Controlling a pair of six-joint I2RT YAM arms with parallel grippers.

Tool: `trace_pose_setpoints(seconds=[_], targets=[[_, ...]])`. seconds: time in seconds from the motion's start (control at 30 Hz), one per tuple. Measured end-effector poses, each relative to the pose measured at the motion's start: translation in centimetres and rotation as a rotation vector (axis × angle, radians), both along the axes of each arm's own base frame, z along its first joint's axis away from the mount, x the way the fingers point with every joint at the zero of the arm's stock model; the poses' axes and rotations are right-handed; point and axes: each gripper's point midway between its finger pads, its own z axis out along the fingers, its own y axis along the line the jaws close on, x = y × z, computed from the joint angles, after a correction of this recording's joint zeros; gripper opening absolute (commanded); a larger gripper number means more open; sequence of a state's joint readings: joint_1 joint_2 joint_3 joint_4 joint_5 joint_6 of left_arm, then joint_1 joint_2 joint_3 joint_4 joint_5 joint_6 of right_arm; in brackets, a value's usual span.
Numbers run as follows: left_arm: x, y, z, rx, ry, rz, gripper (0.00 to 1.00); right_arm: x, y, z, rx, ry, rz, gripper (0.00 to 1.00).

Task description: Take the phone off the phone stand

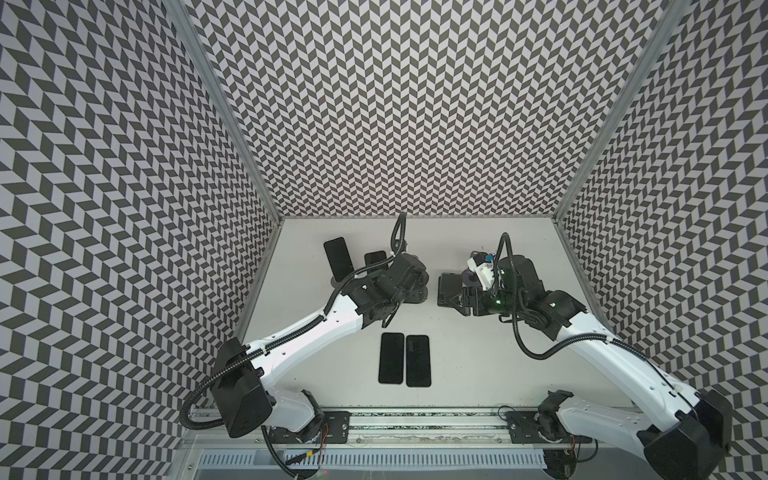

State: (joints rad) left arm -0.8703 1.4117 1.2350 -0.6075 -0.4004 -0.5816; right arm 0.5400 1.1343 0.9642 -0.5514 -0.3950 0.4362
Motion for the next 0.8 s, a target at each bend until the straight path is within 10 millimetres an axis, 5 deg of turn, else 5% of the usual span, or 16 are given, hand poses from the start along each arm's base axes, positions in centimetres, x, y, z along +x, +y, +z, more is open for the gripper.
trace_pose_setpoints(seconds=[0.8], targets=[[-2.4,0.5,-2.2,0.026,0.087,-0.083,0.63,0.0,0.1,-0.5,-0.014,0.044,-0.003,0.72]])
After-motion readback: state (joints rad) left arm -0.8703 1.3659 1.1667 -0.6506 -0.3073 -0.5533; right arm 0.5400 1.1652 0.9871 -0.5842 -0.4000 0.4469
